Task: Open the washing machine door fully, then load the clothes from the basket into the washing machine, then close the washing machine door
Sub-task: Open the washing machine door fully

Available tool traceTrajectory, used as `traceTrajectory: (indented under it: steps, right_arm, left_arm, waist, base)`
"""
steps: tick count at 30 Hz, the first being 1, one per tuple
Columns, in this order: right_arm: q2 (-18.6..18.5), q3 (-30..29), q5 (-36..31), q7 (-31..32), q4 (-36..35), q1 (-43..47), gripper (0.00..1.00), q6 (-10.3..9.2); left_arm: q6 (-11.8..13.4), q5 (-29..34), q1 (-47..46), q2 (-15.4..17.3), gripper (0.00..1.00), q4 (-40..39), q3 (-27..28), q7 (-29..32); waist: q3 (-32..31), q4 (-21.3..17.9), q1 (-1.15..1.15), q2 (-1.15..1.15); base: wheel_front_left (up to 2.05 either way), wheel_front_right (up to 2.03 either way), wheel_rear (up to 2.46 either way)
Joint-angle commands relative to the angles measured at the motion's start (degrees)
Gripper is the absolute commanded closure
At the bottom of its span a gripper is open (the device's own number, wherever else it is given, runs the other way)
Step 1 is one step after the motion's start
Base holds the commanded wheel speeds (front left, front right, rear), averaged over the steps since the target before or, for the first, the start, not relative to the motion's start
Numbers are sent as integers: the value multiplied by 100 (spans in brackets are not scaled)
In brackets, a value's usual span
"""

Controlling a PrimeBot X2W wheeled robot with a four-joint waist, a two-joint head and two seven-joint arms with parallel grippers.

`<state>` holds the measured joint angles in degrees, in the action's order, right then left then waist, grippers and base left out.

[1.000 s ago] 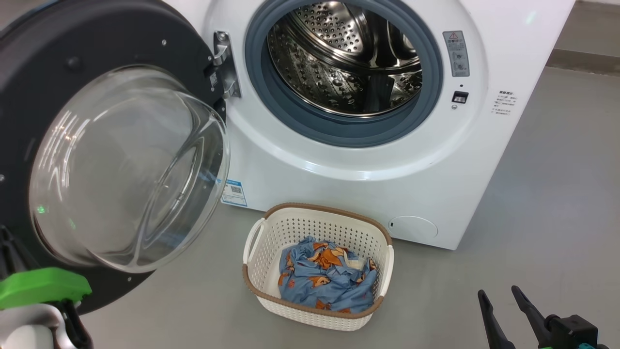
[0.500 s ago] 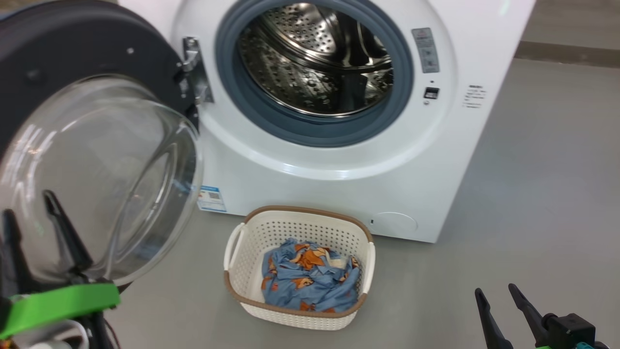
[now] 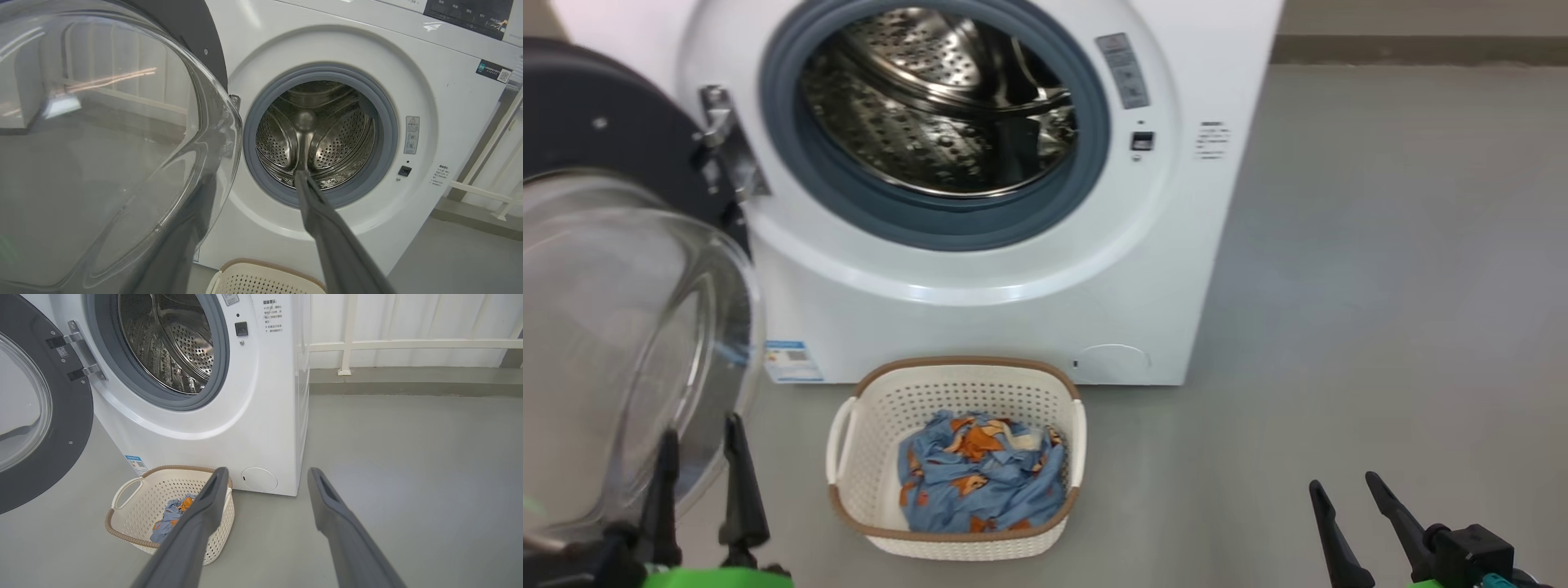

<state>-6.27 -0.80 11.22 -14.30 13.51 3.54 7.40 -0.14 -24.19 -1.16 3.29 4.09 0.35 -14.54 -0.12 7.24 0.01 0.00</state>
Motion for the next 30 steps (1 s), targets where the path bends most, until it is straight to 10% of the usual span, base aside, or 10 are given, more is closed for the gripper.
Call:
traceTrajectory:
  steps: [1, 30]
  right_arm:
    - [-40, 139, 69, -70, -157, -151, 0, 9]
    - [-99, 102, 78, -70, -147, -158, 0, 9]
  left_arm:
    - [-89, 45, -5, 142, 0, -10, 127, -44]
    - [-397, 310, 614, 20, 0, 733, 283, -45]
  waist:
    - [47, -300, 0, 0]
    - [-7, -513, 0, 0]
  base:
    - [0, 0, 0]
    - [0, 0, 0]
